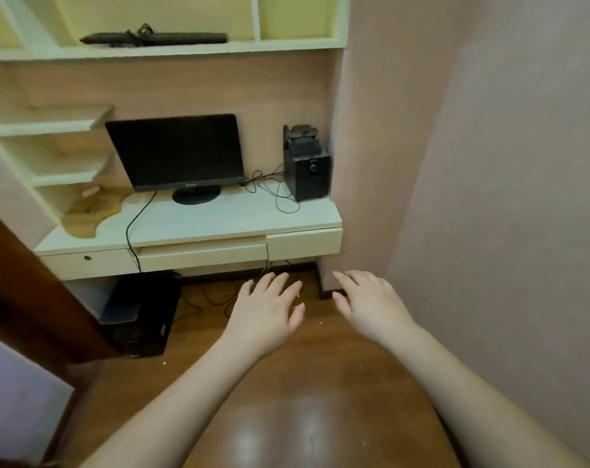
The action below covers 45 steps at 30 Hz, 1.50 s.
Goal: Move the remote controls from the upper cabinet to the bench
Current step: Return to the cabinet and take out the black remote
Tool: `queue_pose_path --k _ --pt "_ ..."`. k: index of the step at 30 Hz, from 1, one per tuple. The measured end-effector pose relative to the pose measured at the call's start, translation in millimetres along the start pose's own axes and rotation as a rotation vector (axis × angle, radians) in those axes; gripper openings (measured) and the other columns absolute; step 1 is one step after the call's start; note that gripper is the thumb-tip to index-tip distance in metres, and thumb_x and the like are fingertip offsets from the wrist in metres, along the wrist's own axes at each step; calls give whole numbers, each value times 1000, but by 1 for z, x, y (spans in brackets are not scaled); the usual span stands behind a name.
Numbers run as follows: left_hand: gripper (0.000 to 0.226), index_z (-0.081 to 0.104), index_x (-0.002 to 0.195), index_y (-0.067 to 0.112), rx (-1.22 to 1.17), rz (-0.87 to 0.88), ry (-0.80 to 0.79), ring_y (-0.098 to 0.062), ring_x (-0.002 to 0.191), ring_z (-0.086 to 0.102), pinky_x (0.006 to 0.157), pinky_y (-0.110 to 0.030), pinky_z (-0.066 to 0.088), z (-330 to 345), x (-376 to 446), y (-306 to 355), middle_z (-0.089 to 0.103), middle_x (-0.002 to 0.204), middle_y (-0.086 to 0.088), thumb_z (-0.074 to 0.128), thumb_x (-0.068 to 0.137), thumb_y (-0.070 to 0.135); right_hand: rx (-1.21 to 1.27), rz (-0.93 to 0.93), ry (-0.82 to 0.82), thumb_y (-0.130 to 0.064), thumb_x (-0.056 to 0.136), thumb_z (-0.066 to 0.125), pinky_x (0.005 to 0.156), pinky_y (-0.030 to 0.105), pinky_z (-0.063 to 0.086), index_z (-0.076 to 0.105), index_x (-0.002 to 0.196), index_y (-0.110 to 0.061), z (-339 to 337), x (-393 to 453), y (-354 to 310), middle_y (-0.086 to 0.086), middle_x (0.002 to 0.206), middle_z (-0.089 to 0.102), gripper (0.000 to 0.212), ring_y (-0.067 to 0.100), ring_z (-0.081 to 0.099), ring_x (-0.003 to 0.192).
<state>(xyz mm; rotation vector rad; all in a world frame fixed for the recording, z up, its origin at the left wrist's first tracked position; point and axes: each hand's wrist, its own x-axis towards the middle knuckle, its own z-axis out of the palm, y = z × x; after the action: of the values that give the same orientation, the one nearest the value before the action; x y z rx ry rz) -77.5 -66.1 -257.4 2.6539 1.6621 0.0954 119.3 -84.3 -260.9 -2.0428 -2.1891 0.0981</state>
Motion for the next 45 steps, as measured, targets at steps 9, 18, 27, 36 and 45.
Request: queue_pose_path --k 9,18,27,36,45 --pt "55 31 147 31 88 30 21 -21 146 17 116 -47 21 -49 59 -94 26 158 -1 25 97 52 -46 -40 68 -45 96 30 102 37 36 36 143 -24 -19 95 -59 0 136 52 52 24 47 126" --pt "55 30 147 31 147 103 103 -20 143 22 114 -44 23 -101 150 -106 28 156 1 26 97 53 -101 -114 179 -41 97 36 103 37 36 35 145 -23 -75 177 -39 0 141 46 51 22 42 131" --pt "65 48 134 25 319 110 266 -23 126 44 99 -43 38 -158 256 -87 54 132 -1 11 88 53 -147 -161 353 -37 83 51 80 38 53 63 121 -14 -139 268 29 5 110 67 46 28 65 101" --pt "55 34 145 33 238 86 307 -13 137 33 106 -37 32 -243 334 -88 38 148 7 28 95 55 -196 -234 430 -43 95 40 105 37 32 36 144 -22 -209 354 50 3 144 45 53 23 39 133" --pt "56 32 146 36 145 65 297 -16 133 40 105 -37 38 -295 402 -138 39 149 8 33 95 57 -214 -229 460 -46 97 33 109 37 28 28 147 -25 -260 437 29 1 149 37 54 21 33 137"
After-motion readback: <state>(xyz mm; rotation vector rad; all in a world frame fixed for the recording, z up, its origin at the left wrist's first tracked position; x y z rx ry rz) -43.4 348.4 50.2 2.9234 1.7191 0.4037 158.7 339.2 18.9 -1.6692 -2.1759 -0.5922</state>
